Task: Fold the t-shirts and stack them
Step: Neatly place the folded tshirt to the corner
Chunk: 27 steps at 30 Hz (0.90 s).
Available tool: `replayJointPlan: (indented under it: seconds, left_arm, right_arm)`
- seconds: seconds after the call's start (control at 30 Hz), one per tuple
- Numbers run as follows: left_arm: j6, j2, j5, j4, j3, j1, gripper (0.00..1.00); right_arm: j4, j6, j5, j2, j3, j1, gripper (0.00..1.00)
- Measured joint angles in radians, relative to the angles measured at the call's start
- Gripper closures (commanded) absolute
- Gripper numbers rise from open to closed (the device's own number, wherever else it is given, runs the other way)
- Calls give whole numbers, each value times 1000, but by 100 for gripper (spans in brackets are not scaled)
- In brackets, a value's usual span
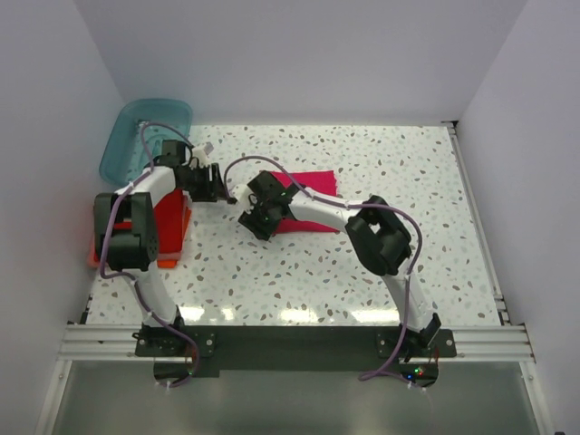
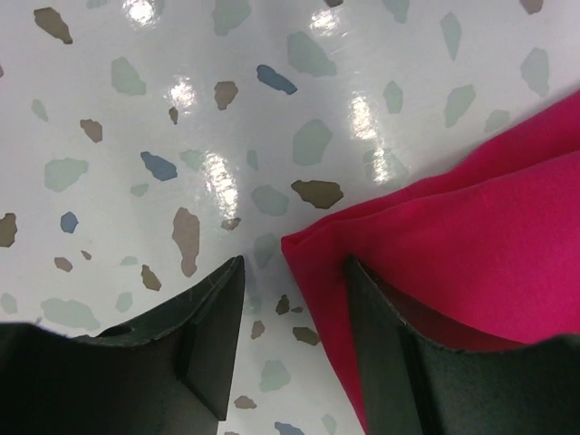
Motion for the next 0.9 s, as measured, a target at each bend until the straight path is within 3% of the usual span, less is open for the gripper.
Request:
replayJointPlan:
  seconds: [0.03, 0.1, 0.13, 0.17, 0.23, 0.43, 0.57, 0.6, 0.9]
  left_arm:
    - [-4, 1, 0, -1, 0, 0, 40]
    - [-6, 3, 0, -2, 0, 0, 41]
    - [-6, 4, 0, -1, 0, 0, 41]
    - [-6, 5, 0, -1, 0, 0, 41]
    - [-6, 7, 3, -1, 0, 0, 42]
    - [-23, 16, 47, 21, -3, -5, 34]
    - [-106, 17, 166, 134, -70, -13, 4]
    - [-140, 17, 195, 178, -100, -14, 0]
    - [-440, 19, 336, 514, -254, -59, 0]
  right_arm:
    - [6, -2, 2, 5, 0, 0, 48]
    - [21, -5, 9, 8, 3, 0, 60]
    - [29, -11, 18, 10, 3, 0, 78]
    - [33, -14, 24, 11, 3, 0, 89]
    - [45, -23, 30, 11, -2, -1, 100]
    - [84, -34, 21, 0, -29, -11, 100]
    - [98, -15, -48, -23, -60, -47, 100]
    - [102, -7, -66, -32, -70, -60, 100]
    - [173, 39, -179, -139, -156, -131, 100]
